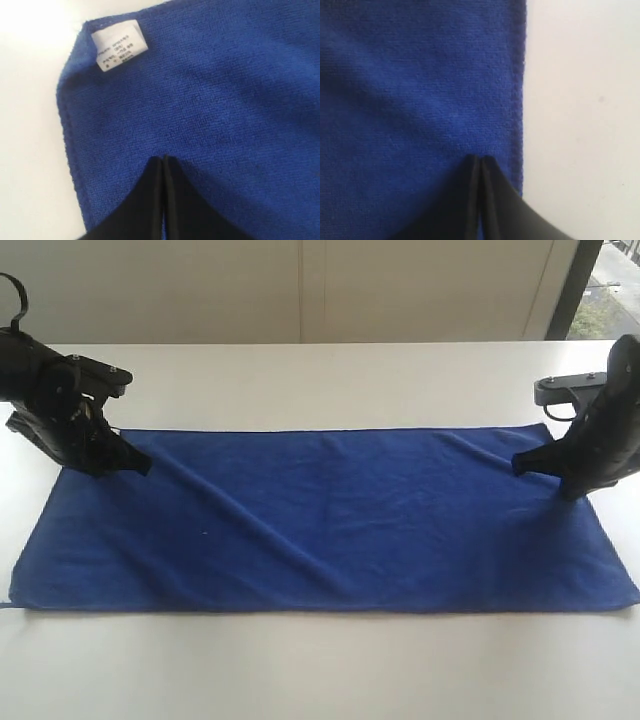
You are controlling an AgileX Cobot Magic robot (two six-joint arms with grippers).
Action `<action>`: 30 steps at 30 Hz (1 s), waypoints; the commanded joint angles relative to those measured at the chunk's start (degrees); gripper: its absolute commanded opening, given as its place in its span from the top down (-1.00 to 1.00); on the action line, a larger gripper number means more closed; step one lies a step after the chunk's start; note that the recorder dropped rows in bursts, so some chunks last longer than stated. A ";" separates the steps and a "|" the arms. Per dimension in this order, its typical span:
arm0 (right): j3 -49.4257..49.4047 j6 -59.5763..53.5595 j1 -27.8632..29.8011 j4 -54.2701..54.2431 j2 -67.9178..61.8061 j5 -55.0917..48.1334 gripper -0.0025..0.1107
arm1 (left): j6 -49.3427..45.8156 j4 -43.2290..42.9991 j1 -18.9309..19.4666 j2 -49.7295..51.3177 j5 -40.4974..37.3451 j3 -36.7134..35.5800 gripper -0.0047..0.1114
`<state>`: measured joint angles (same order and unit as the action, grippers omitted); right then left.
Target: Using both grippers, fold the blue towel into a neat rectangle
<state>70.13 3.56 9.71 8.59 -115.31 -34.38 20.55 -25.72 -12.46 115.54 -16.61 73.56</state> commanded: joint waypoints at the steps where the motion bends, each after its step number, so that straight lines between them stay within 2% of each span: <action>1: 0.08 1.85 0.08 3.66 -0.38 -1.73 0.96 | 0.49 0.50 -0.17 0.99 -1.45 -0.25 0.92; 7: 0.08 1.85 0.08 3.66 0.48 2.25 0.96 | 0.37 0.50 -0.28 0.33 -0.81 -0.25 0.92; 13: 0.08 1.62 0.08 0.06 4.54 7.26 0.96 | 0.22 0.50 -0.28 -4.52 0.25 -0.25 0.92; 19: 0.08 0.26 0.08 -2.83 5.24 7.13 0.96 | 0.06 1.15 -0.28 -6.91 -4.89 -0.25 0.92; 23: 0.08 -6.48 0.08 -10.92 3.88 3.60 0.96 | -0.29 4.97 -0.28 -6.91 -6.55 -1.14 0.92; 26: -0.26 -10.67 0.08 -15.31 3.66 1.05 0.96 | -7.48 11.18 -0.28 -6.91 -10.54 -1.58 0.92; 30: -0.26 -12.69 0.08 -15.45 3.77 0.87 0.96 | -15.99 16.80 -0.28 -7.14 -16.91 -1.58 0.92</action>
<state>70.13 -7.08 9.71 -6.03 -111.72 -33.06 9.47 -12.81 -12.48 109.07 -28.25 72.34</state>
